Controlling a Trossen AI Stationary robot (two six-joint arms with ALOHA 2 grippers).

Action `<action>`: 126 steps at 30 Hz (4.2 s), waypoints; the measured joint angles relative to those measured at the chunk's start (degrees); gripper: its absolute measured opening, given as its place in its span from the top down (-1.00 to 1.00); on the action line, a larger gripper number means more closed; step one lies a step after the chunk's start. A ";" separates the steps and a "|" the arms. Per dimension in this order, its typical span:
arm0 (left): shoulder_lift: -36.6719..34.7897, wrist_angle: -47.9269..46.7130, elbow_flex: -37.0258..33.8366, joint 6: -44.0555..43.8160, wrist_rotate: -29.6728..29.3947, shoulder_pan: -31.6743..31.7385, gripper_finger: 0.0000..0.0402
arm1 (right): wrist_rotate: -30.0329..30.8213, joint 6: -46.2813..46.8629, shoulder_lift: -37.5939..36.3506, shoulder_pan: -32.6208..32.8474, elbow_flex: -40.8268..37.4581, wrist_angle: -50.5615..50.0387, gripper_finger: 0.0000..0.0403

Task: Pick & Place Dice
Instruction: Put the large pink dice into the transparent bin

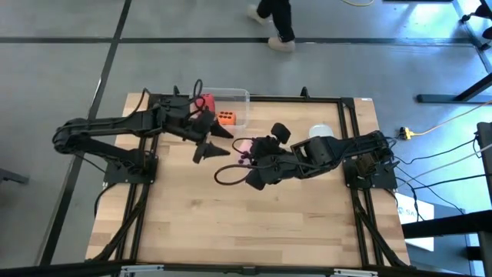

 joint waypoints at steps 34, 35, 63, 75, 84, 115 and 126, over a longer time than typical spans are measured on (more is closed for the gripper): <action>1.26 18.48 0.00 23.66 -11.18 -6.03 -0.65 | -6.53 32.26 -10.32 -0.68 0.00 3.85 0.28; 1.26 19.24 0.00 23.68 -11.20 -6.33 -0.65 | -6.53 31.86 -10.32 -0.77 0.00 4.44 0.29; 7.01 30.88 -0.07 23.24 -18.15 -11.81 -0.65 | -8.42 25.20 -10.06 -2.56 0.04 11.95 0.32; 7.44 31.73 0.04 25.25 -19.66 -11.81 -0.65 | -11.06 23.49 -9.88 -2.47 0.02 15.92 0.35; 8.56 33.16 0.04 28.78 -18.46 -13.30 -0.32 | -15.26 21.51 -8.59 -2.79 0.17 18.73 0.36; 8.93 28.38 -0.07 27.87 -15.53 -13.39 0.38 | -15.16 21.52 -7.93 -2.86 -0.09 13.98 -0.79; 8.44 24.50 0.00 28.20 -15.33 -13.41 0.38 | -13.84 21.57 -7.74 -2.86 -0.13 11.58 -0.79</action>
